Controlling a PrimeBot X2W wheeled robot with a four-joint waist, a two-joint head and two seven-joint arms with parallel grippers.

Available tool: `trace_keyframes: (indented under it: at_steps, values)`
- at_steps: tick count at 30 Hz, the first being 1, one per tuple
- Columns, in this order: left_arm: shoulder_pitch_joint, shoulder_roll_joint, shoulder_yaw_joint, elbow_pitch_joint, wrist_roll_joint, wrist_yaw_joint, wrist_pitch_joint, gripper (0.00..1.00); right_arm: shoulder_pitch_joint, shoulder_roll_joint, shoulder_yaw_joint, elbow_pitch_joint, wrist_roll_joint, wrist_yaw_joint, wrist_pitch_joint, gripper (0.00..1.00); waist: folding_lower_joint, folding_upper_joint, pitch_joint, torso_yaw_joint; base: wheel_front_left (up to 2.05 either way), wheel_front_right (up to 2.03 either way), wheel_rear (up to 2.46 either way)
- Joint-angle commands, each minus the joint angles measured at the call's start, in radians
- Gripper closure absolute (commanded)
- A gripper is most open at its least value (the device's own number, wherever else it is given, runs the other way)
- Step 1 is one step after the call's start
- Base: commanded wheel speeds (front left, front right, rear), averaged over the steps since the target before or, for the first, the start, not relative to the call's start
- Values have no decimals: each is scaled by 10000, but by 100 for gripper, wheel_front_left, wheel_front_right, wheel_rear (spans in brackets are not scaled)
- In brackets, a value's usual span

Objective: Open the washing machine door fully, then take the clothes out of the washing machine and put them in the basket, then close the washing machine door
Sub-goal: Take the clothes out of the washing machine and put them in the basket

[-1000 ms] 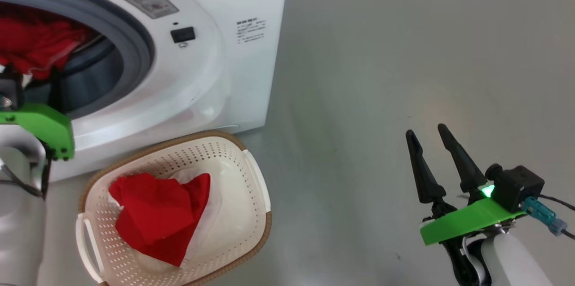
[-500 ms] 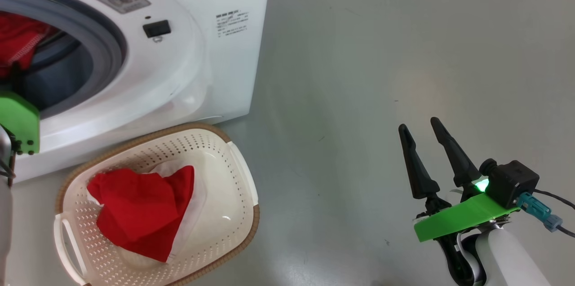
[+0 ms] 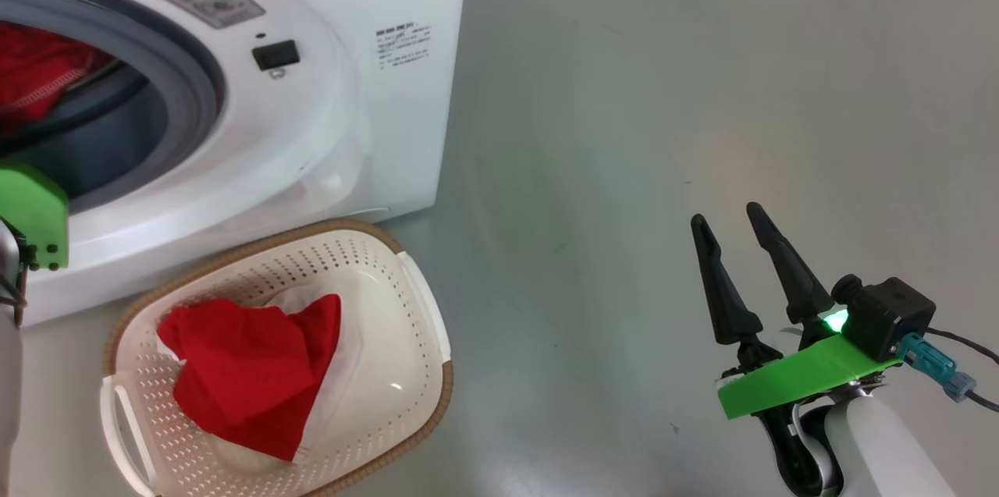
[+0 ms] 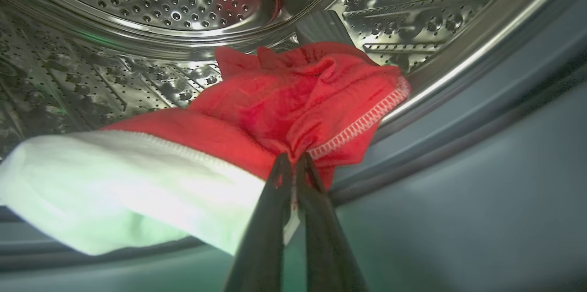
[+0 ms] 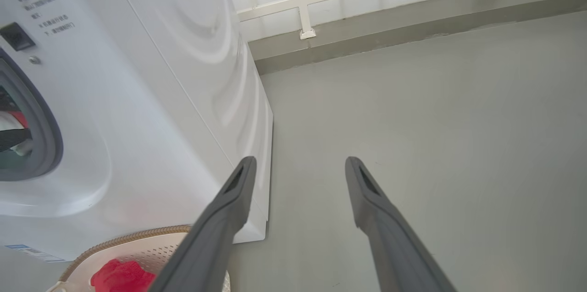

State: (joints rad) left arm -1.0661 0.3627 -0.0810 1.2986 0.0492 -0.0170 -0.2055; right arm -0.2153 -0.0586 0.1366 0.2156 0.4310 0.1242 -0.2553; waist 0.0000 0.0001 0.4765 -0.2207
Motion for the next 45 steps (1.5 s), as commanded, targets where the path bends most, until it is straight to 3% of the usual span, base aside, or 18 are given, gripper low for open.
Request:
trace_keyframes:
  at_steps: [1,8,19,30,45]
  values:
    - [46,480,201,-137,-139,89,-205,100,-123,-23,111,-193,-29,65,-65,0,0,-1,-127,79,0,0,0]
    - [516,39,957,-717,-1173,-87,-548,100,48,-73,65,-113,-33,65,-65,0,0,-1,-638,388,0,0,0]
    - [2640,-804,2210,-4277,-2388,-598,-561,100,399,-248,74,22,13,65,-65,0,0,-1,-1488,1009,0,0,0]
    - [4357,-2216,3835,-6851,-3897,-1112,-562,100,825,-336,-74,68,37,65,-65,0,0,-1,-2106,1530,0,0,0]
    - [6970,-2911,3210,-11322,-5818,-1135,-563,100,1042,-381,-122,59,72,65,-65,0,0,-1,-2355,1805,0,0,0]
